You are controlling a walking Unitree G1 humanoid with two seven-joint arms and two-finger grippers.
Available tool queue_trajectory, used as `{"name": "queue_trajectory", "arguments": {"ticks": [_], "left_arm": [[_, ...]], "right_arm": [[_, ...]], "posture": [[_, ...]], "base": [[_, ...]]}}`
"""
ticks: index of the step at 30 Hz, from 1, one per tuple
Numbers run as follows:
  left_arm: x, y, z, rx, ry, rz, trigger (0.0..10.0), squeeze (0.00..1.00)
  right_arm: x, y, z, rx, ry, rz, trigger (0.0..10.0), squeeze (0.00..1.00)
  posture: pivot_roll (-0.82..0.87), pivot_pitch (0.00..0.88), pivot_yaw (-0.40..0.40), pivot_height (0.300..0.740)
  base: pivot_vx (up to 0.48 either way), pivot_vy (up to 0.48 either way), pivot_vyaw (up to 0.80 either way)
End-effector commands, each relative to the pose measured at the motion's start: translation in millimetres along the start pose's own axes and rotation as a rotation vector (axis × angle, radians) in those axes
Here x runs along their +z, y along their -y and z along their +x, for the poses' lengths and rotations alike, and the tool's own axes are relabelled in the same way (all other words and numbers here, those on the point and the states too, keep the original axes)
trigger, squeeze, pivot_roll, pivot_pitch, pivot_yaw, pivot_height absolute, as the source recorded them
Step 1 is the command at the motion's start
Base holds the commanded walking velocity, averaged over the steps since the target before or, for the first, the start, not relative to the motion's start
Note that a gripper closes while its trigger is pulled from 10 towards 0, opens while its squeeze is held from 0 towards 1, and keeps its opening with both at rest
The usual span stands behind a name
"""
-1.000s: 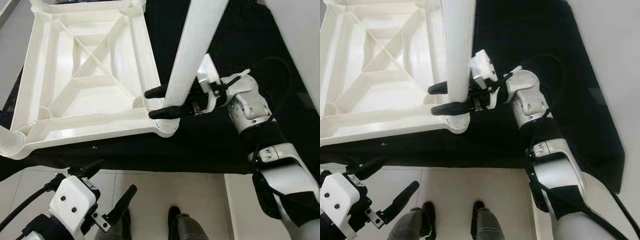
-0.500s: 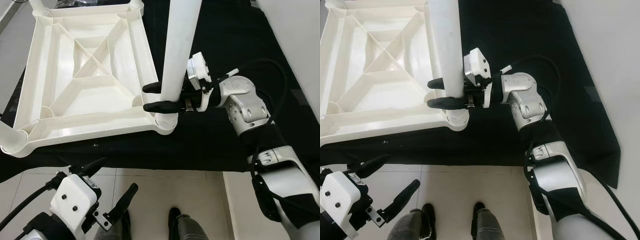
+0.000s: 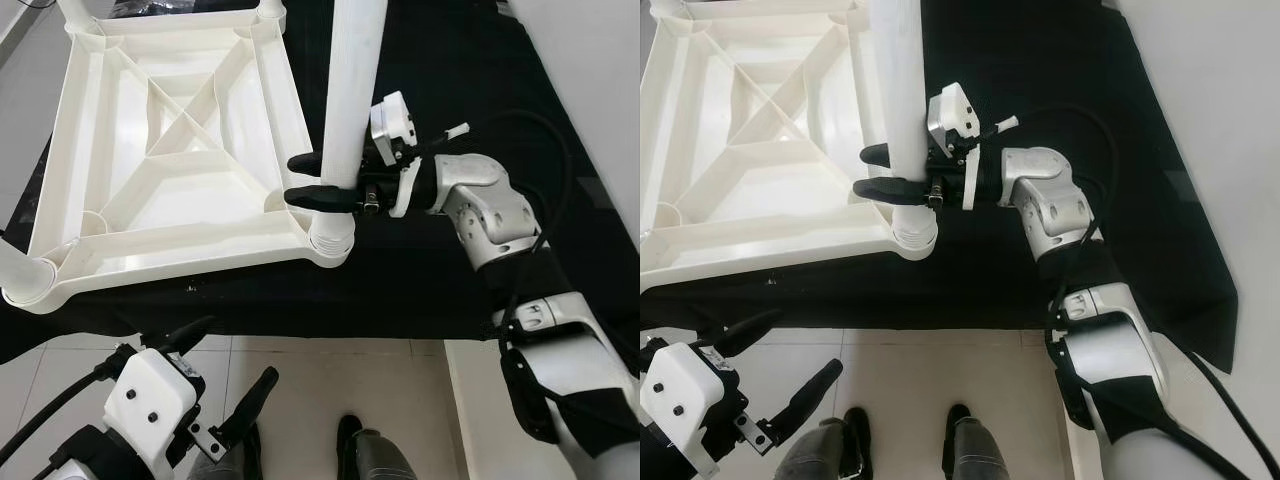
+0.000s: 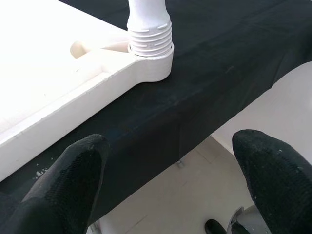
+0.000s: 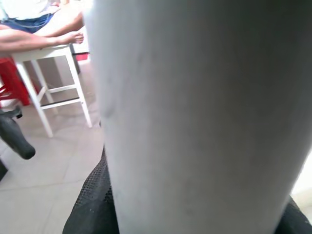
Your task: Building children table
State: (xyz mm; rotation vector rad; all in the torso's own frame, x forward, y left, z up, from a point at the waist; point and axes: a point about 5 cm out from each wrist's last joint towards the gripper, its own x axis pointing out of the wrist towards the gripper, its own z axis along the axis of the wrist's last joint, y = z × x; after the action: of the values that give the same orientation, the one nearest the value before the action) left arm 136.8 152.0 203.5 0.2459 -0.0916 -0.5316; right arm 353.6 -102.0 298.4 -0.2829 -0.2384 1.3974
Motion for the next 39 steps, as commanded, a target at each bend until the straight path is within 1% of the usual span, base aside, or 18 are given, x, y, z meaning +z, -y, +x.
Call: {"name": "queue_trajectory", "arguments": {"ticks": [1,2,5,7,8,9,11,12,13,16,17,22,23,25,28,35,37,39], "left_arm": [[0,4.0,-2.1,-0.021,-0.016,-0.004,10.0,0.00],[0,4.0,-2.1,-0.021,-0.016,-0.004,10.0,0.00],[0,4.1,-1.9,-0.022,-0.018,-0.004,10.0,0.00],[0,4.1,-1.8,-0.022,-0.018,-0.004,10.0,0.00],[0,4.0,-1.7,-0.022,-0.018,-0.004,10.0,0.00],[0,4.0,-1.7,-0.022,-0.018,-0.004,10.0,0.00],[0,4.0,-1.7,-0.021,-0.018,-0.004,10.0,0.00],[0,3.7,-1.5,-0.021,-0.017,-0.003,10.0,0.00],[0,3.7,-1.5,-0.021,-0.017,-0.003,10.0,0.00],[1,3.2,-1.1,-0.021,-0.016,-0.002,10.0,0.00],[1,3.2,-1.1,-0.021,-0.016,-0.002,10.0,0.00],[1,3.1,-0.8,-0.020,-0.015,-0.002,10.0,0.00],[1,3.1,-0.8,-0.020,-0.015,-0.002,10.0,0.00],[1,3.1,-0.5,-0.020,-0.014,-0.002,10.0,0.00],[1,3.2,-0.3,-0.019,-0.014,-0.003,10.0,0.00],[1,3.3,0.3,-0.019,-0.013,-0.004,10.0,0.00],[1,3.4,0.3,-0.019,-0.013,-0.005,10.0,0.00],[1,3.4,0.3,-0.018,-0.013,-0.005,10.0,0.00]], "right_arm": [[-26,-3.3,-6.5,-0.054,-0.065,0.080,10.0,0.00],[-26,-3.3,-6.5,-0.054,-0.065,0.080,10.0,0.00],[-24,-11.1,-9.2,-0.070,0.028,0.056,10.0,0.00],[-24,-12.8,-9.6,-0.069,0.046,0.051,10.0,0.00],[-24,-16.8,-10.5,-0.057,0.065,0.050,10.0,0.00],[-24,-16.8,-10.5,-0.057,0.065,0.050,10.0,0.00],[-24,-21.1,-10.8,-0.044,0.069,0.046,10.0,0.00],[-25,-25.9,-10.6,-0.021,0.071,0.038,10.0,0.00],[-25,-25.9,-10.6,-0.021,0.071,0.038,10.0,0.00],[-26,-34.0,-8.8,0.026,0.020,0.010,10.0,0.00],[-26,-34.0,-8.8,0.026,0.020,0.010,10.0,0.00],[-29,-33.0,-6.3,0.048,-0.078,-0.027,10.0,0.00],[-29,-33.0,-6.3,0.048,-0.078,-0.027,10.0,0.00],[-29,-32.4,-5.2,0.057,-0.127,-0.045,10.0,0.00],[-28,-32.9,-3.5,0.075,-0.160,-0.057,10.0,0.00],[-27,-31.8,-2.8,0.066,-0.175,-0.029,10.0,0.00],[-29,-29.3,-3.7,0.035,-0.172,0.029,10.0,0.00],[-30,-28.4,-3.9,0.026,-0.172,0.042,10.0,0.00]], "posture": [[0.10,0.367,-0.069,0.740],[0.10,0.367,-0.069,0.740],[0.10,0.365,-0.068,0.740],[0.10,0.365,-0.068,0.740],[0.10,0.366,-0.068,0.740],[0.10,0.366,-0.068,0.740],[0.10,0.366,-0.068,0.740],[0.10,0.369,-0.067,0.740],[0.10,0.369,-0.067,0.740],[0.10,0.370,-0.067,0.740],[0.10,0.370,-0.067,0.740],[0.09,0.370,-0.071,0.740],[0.09,0.370,-0.071,0.740],[0.09,0.370,-0.072,0.740],[0.09,0.371,-0.074,0.740],[0.09,0.369,-0.077,0.740],[0.09,0.369,-0.077,0.740],[0.09,0.369,-0.077,0.740]], "base": [[0.000,0.000,0.00],[0.000,0.000,0.00],[0.000,0.000,0.00],[0.000,0.000,0.00],[0.000,0.000,0.00],[0.000,0.000,0.00],[0.000,0.000,0.00],[0.000,0.000,0.00],[0.000,0.000,0.00],[0.000,0.000,0.00],[0.000,0.000,0.00],[0.000,0.000,0.00],[0.000,0.000,0.00],[0.000,0.000,0.00],[0.000,0.000,0.00],[0.000,0.000,0.00],[0.000,0.000,0.00],[0.000,0.000,0.00]]}}
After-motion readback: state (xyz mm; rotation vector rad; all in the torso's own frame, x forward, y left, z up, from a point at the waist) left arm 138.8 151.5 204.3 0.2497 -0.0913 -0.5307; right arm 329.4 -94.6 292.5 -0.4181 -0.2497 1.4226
